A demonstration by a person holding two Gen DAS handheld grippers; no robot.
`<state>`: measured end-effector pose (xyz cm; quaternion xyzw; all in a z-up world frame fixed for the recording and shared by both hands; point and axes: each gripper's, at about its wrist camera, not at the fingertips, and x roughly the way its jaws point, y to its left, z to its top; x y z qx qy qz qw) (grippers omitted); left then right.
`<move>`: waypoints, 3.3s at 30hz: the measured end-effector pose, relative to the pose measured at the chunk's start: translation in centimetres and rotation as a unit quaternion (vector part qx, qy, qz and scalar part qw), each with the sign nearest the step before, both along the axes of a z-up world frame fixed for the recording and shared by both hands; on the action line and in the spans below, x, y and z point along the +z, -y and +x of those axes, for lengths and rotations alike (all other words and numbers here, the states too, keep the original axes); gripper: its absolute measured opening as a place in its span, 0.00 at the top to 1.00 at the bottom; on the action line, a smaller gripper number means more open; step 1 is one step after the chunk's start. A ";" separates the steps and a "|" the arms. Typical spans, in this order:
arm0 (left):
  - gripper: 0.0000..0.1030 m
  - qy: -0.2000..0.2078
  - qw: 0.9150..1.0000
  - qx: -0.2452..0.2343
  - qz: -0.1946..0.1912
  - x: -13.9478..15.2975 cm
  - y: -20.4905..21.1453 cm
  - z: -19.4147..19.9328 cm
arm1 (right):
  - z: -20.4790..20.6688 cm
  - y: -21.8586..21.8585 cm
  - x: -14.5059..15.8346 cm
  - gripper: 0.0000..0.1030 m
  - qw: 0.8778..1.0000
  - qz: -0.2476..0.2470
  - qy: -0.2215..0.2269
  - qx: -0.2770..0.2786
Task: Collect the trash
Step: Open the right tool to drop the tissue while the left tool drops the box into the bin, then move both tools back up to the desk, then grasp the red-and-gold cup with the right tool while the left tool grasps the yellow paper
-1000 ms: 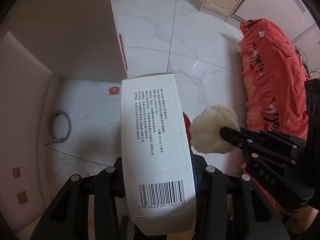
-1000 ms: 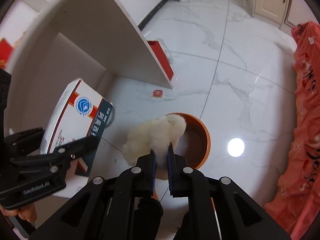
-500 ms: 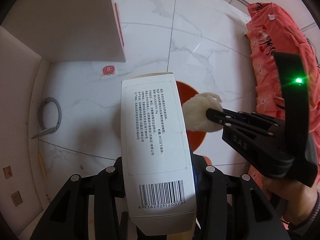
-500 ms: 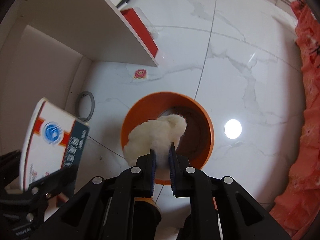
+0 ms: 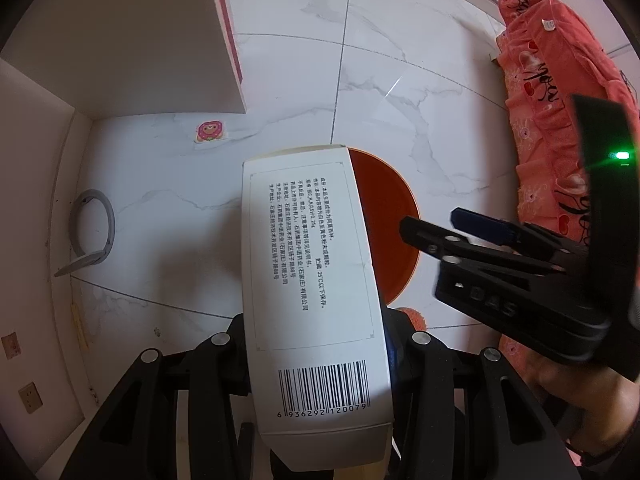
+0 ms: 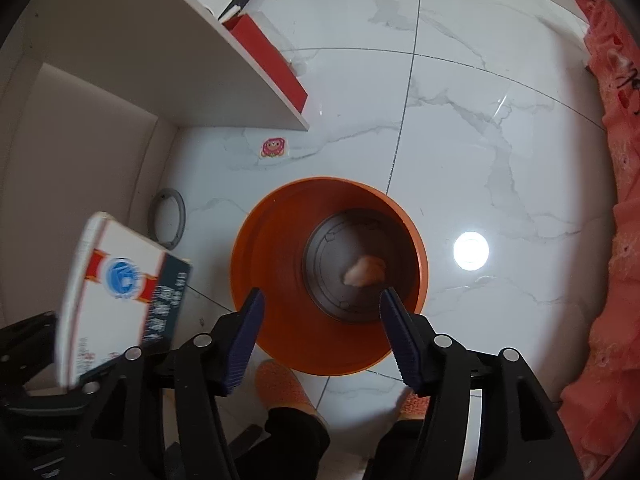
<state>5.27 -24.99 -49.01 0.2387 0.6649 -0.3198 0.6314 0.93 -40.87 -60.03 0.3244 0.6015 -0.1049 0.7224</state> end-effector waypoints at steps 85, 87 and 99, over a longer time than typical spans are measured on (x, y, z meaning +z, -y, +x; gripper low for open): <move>0.15 0.244 0.945 0.204 -0.072 33.1 -24.4 12.3 | 14.0 -21.8 45.2 0.41 0.933 -0.048 0.264 0.239; 0.15 0.242 0.948 0.196 -0.070 32.5 -24.3 12.9 | 14.4 -21.9 44.7 0.41 0.937 -0.046 0.258 0.232; 0.15 0.195 0.968 0.139 -0.074 29.1 -22.7 13.2 | 15.2 -21.4 43.0 0.41 0.949 -0.051 0.240 0.198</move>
